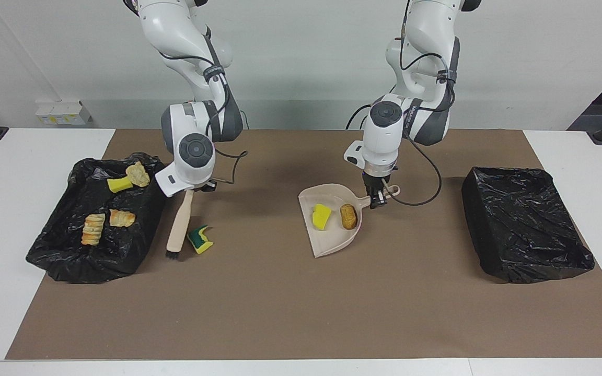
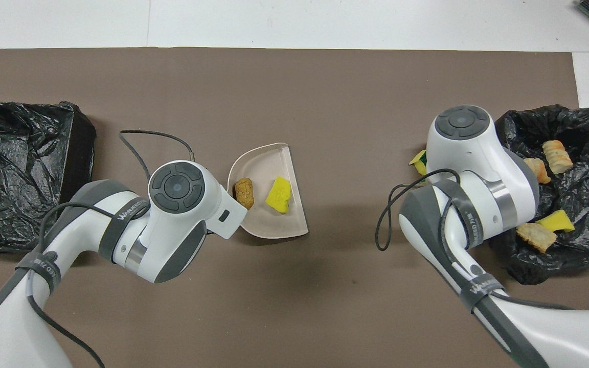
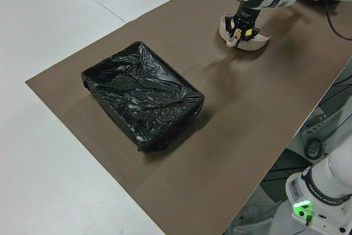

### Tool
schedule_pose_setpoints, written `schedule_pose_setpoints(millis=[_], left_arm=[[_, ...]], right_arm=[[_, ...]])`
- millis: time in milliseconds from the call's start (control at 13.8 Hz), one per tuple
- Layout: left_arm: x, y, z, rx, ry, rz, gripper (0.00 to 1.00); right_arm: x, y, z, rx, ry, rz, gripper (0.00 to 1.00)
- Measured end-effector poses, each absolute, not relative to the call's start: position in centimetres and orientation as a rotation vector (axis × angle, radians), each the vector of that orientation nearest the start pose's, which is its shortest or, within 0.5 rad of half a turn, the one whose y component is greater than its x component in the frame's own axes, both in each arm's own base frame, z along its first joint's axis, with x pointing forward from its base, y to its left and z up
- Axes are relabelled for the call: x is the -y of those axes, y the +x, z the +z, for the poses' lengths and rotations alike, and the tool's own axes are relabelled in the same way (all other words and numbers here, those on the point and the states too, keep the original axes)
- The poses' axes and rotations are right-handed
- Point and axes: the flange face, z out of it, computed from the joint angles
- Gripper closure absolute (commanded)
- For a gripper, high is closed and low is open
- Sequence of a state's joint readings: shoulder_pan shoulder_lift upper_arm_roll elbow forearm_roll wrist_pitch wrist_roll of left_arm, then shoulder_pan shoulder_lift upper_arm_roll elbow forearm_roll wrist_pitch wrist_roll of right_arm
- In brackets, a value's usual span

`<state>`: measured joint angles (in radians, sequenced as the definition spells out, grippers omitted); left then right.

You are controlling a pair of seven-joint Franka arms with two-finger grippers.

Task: Sweep and dump trash in bin
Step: 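Move the brush with the right gripper to the sponge near the bin, then sweep the green sponge into the dustpan with the right gripper's brush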

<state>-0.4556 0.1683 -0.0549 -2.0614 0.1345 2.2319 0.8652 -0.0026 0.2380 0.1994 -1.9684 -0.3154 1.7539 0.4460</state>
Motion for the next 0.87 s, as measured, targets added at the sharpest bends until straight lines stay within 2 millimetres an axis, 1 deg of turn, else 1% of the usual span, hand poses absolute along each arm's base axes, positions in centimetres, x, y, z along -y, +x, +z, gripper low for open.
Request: schedule_pose_setpoints(millis=[73,218,363,582,872], left_arm=[[27.8,50.6,35.4,-2.028,-2.272,0.022,1.0],[27.8,50.6,35.4,-2.028,-2.272,0.022,1.0],[27.8,50.5,35.4,-2.028,-2.272,0.022,1.0],[27.8,50.5,35.4,-2.028,-2.272,0.022,1.0],[27.4,50.8,35.5,-2.079,-2.224,0.025,1.0]], right_arm=[[-8.1,54.1,32.5,-0.137,-3.45,0.611,1.0],[-9.8,53.9,32.5,-0.053,-3.436,0.584,1.0],[-12.6,53.6,32.5,0.005,-3.387,0.551,1.0],[-17.4,52.9,31.9,0.067,-3.299,0.505,1.0],[-23.7,51.7,32.2,0.212,-3.103,0.442,1.0]])
